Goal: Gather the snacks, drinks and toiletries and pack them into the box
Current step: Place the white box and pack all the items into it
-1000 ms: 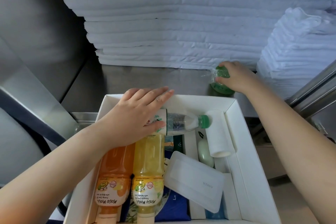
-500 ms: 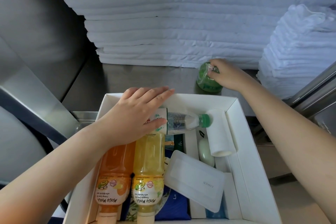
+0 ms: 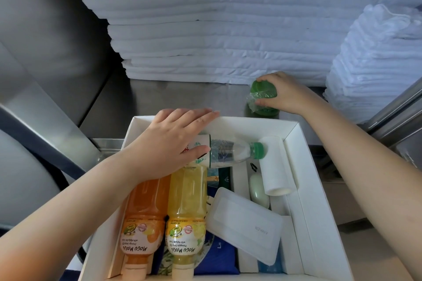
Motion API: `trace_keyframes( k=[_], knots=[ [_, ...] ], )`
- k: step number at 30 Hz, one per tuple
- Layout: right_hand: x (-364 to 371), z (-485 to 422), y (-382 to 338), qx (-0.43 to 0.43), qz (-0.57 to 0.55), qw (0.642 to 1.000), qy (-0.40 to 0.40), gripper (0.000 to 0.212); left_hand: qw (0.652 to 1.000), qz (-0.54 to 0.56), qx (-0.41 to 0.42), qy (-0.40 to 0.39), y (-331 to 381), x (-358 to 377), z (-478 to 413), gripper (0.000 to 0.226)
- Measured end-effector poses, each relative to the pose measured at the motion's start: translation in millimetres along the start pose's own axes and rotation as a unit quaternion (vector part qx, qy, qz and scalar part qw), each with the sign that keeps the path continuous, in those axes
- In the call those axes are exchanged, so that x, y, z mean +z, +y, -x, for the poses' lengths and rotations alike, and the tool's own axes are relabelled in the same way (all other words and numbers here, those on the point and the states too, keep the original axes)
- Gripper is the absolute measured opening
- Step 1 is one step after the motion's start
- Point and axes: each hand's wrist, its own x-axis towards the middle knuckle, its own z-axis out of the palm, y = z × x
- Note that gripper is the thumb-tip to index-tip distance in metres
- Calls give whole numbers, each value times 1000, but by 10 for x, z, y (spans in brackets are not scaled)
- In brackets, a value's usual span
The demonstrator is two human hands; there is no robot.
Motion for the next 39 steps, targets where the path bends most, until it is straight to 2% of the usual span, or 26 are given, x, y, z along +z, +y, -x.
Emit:
trace_keyframes(
  k=[7,11,15,20,23,29,35,39],
  knots=[
    [-97,115,-97,7,-16,997,77,60,1000,17,5,5,-3,-20,-3,62],
    [-332,343,-309,-29,-34,986,161,62,1000,14,2,6,4,-21,-1,61],
    [-540,726,-597,-76,-51,976,197,64,1000,14,-2,6,-7,-18,3,61],
    [-606,1074,-847,-115,-87,981,126,66,1000,14,-5,1,16,-34,9,62],
    [-541,1189,-915,-113,-50,988,92,71,1000,16,-5,-3,26,-37,15,62],
    [-504,1288,-1032,-115,16,990,75,77,1000,28,-8,-9,26,-49,19,65],
    [-516,1483,-1125,-139,14,990,6,74,990,125,56,31,180,-257,52,83],
    [-349,1607,-1172,-141,29,987,-65,71,987,138,78,-8,396,-342,146,98]
  ],
)
